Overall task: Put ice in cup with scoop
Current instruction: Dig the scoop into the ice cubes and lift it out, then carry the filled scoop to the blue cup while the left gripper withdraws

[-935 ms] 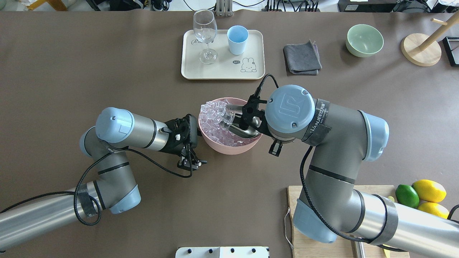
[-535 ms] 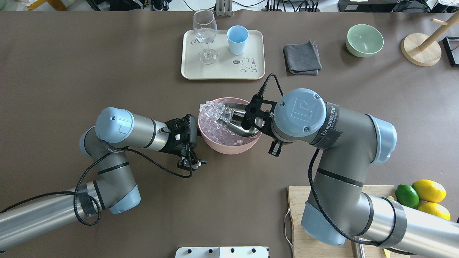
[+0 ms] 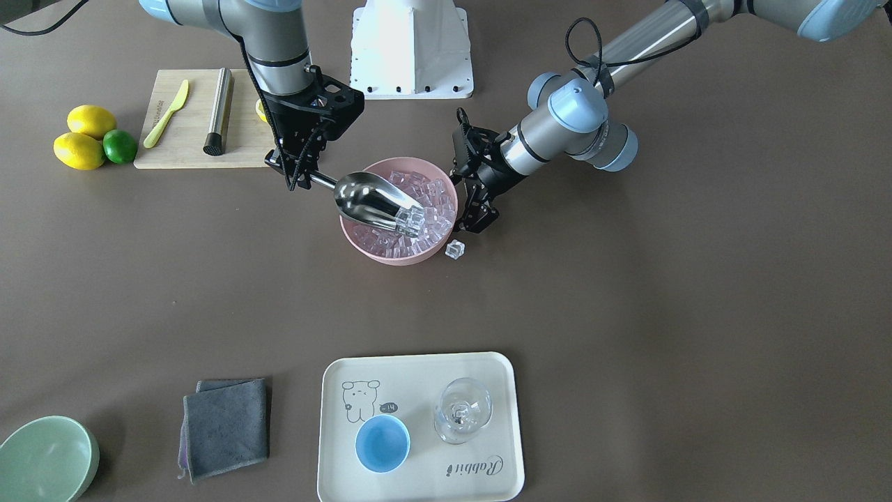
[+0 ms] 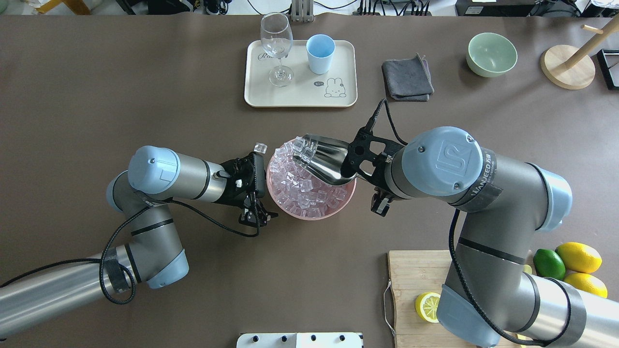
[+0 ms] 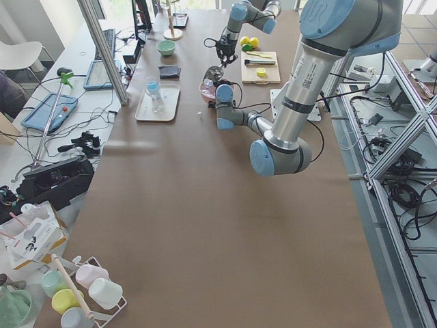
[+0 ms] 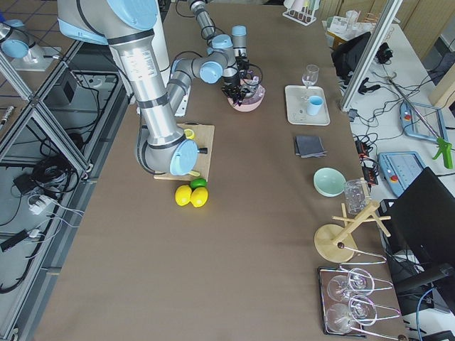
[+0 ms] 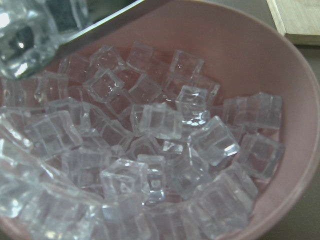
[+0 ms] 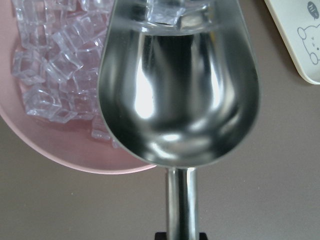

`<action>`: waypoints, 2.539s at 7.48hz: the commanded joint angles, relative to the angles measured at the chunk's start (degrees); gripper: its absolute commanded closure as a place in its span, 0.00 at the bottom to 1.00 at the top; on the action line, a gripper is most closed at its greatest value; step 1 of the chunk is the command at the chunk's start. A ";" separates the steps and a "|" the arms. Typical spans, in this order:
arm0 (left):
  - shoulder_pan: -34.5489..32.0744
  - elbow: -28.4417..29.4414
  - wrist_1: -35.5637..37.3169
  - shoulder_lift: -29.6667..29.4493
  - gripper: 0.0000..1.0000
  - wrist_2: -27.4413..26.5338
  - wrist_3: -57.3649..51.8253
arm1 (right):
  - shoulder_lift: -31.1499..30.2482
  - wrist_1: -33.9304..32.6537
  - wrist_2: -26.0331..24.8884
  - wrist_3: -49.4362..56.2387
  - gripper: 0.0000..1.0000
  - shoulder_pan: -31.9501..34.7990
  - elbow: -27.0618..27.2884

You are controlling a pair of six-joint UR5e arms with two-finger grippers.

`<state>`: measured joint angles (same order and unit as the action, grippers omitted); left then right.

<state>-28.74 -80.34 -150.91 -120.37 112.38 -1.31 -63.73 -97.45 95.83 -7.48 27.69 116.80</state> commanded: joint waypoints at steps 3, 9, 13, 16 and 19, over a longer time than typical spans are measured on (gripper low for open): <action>-0.18 0.09 0.09 0.13 0.02 -0.59 0.17 | -4.29 4.55 1.81 -2.36 1.00 0.00 4.83; -0.88 0.01 0.09 0.48 0.02 -2.52 0.17 | -1.07 4.55 13.15 -8.16 1.00 17.64 -7.87; -2.72 -9.79 5.68 7.31 0.02 1.77 0.26 | 12.35 4.55 15.96 -5.98 1.00 24.33 -25.33; -8.67 -13.88 8.18 13.65 0.02 10.26 -0.27 | 23.62 4.46 17.62 -3.79 1.00 24.52 -40.29; -14.92 -19.29 25.39 14.28 0.02 13.74 0.26 | 29.00 -1.20 20.97 3.04 1.00 24.43 -46.66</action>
<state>-40.00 -95.31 -137.59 -106.49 124.87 -1.23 -37.83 -93.67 114.76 -9.46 52.19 72.97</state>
